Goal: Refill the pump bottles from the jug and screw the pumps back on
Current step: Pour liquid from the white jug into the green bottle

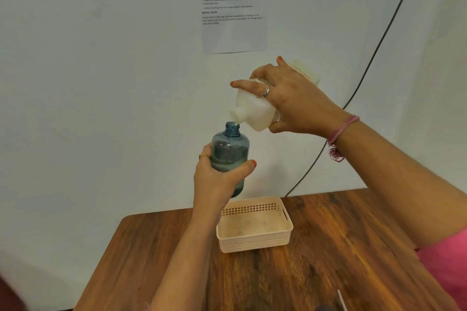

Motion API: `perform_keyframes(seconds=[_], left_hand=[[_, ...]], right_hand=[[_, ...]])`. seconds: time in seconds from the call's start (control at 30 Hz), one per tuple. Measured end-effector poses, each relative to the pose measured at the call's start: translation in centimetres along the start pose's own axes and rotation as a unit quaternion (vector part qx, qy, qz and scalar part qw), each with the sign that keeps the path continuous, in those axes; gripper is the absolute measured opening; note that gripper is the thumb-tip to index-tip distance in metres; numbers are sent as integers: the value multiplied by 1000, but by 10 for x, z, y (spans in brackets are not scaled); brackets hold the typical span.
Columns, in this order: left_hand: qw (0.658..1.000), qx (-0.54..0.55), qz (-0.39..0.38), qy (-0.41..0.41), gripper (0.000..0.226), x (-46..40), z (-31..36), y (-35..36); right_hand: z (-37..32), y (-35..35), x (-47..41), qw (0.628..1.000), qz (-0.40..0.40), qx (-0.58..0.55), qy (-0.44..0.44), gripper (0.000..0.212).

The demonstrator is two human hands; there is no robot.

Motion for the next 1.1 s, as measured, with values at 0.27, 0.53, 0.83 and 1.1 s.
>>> perform_keyframes(seconds=[0.27, 0.53, 0.83, 1.1], left_hand=[[1000, 0, 2, -4, 68, 1, 1, -1], [1000, 4, -3, -7, 63, 3, 3, -2], [1000, 12, -6, -9, 62, 4, 5, -2], [1000, 11, -5, -4, 64, 4, 5, -2]], right_hand=[[-1, -3, 0, 1000, 6, 5, -3, 103], [-2, -4, -1, 1000, 13, 16, -8, 104], [-3, -5, -2, 999, 22, 22, -12, 105], [-3, -5, -2, 999, 22, 26, -13, 104]])
Point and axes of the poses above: each hand's wrist, its own x-axis away from the middle knuckle, its own y-axis out of the palm, z = x × y, the point moved 3 cm from there along -x, towards the middle knuckle, and after that the axes turned 9 degrees about -y, right-handed, at the moved point
